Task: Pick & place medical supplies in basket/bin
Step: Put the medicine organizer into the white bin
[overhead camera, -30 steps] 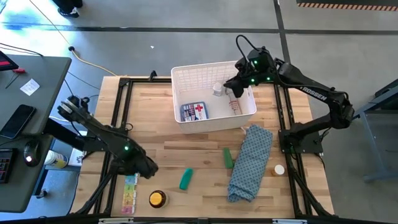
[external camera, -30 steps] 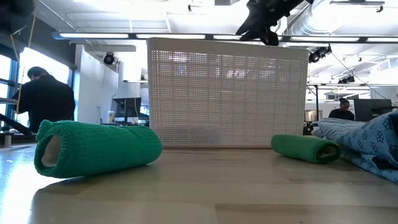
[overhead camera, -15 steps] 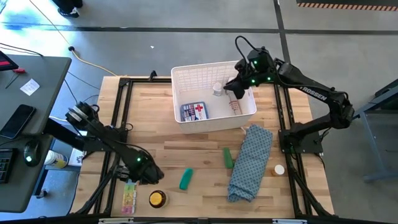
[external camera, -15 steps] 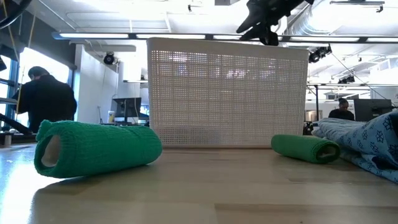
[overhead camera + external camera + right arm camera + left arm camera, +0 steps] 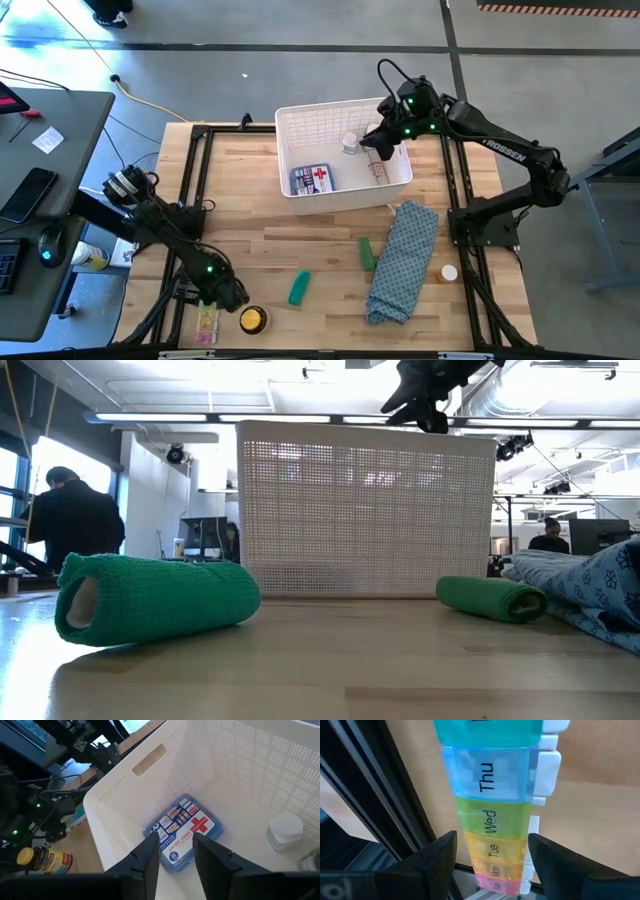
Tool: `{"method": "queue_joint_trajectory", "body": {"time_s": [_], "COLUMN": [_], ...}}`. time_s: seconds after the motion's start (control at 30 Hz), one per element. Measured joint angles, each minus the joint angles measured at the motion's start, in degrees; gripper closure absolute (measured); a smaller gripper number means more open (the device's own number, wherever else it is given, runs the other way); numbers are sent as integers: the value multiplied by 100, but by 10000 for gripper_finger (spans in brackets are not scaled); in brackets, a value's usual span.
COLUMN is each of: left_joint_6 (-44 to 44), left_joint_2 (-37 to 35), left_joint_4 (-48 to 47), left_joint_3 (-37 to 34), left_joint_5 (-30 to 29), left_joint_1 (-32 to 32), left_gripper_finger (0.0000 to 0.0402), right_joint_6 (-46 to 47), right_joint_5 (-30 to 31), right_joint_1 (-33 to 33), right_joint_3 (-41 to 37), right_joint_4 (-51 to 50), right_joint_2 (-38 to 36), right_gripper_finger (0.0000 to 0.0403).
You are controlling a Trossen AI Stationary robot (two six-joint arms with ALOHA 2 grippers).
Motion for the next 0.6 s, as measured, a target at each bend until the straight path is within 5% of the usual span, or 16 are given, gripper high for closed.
{"method": "queue_joint_trajectory", "body": {"time_s": [0.6], "left_joint_6": [-3], "left_joint_2": [-3], "left_joint_4": [156], "left_joint_3": [-259], "left_joint_5": [-693], "left_joint_1": [96], "left_gripper_finger": [117], "right_joint_6": [-1], "right_joint_5": [-46], "right_joint_1": [0], "right_joint_3": [0], "right_joint_4": [-75], "right_joint_2": [-4], "right_gripper_finger": [293]}}
